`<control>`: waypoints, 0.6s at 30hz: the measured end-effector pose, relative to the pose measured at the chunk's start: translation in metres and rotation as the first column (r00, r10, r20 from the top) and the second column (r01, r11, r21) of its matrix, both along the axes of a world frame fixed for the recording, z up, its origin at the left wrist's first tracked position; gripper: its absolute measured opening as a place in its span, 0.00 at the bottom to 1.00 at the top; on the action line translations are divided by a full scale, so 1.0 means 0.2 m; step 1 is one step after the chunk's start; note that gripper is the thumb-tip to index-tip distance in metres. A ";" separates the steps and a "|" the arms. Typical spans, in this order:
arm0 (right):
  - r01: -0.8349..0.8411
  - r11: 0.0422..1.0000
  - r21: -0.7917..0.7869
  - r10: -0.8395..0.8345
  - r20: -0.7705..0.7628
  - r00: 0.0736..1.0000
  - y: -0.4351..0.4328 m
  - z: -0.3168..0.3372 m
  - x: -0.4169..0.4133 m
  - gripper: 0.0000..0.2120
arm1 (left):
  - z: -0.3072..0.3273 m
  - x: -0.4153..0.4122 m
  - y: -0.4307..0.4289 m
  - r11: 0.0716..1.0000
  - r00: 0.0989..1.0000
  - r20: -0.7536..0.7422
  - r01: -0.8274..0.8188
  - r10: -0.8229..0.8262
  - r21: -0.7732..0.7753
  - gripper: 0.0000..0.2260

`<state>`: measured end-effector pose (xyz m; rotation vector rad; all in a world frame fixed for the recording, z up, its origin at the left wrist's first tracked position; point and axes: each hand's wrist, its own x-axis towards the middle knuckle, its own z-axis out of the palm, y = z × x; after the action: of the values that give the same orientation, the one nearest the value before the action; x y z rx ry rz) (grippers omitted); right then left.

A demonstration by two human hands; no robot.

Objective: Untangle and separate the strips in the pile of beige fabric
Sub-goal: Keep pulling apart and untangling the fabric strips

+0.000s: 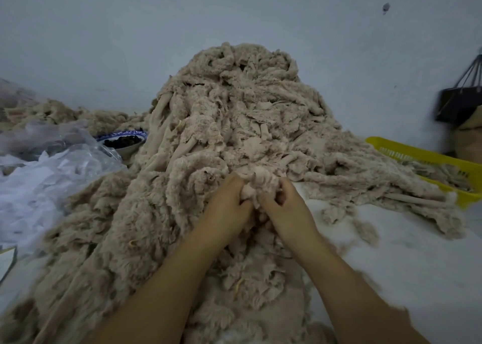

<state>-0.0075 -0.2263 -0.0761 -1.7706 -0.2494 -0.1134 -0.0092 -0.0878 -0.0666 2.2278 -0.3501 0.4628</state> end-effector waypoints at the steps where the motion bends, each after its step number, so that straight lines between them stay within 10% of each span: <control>1: 0.025 1.000 -0.013 -0.026 -0.043 0.999 -0.01 0.00 0.01 0.06 | -0.01 0.01 0.00 0.999 1.000 -0.016 0.017 -0.017 0.045 0.09; 6: -0.125 0.916 0.382 0.213 -0.195 0.957 -0.04 -0.01 0.02 0.03 | -0.04 0.04 0.08 0.999 0.989 -0.142 -0.027 0.032 0.042 0.14; 11: 0.062 0.351 0.934 0.192 -0.136 0.972 -0.20 0.08 0.07 0.22 | -0.09 0.09 0.12 0.975 0.961 -0.181 -0.221 0.211 -0.034 0.10; 15: 0.190 0.692 0.697 0.103 -0.355 0.929 -0.10 -0.01 0.07 0.21 | -0.11 0.11 0.10 0.980 0.962 -0.196 -0.179 0.192 0.081 0.20; 18: 0.148 0.981 0.125 -0.129 -0.151 0.980 -0.05 -0.04 0.06 0.09 | -0.12 0.12 0.10 0.979 0.964 -0.203 -0.143 0.171 0.145 0.25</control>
<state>0.0042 -0.2358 -0.0850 -1.6513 -0.0140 -0.1009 0.0139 -0.0685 -0.0902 2.4156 -0.0914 0.2848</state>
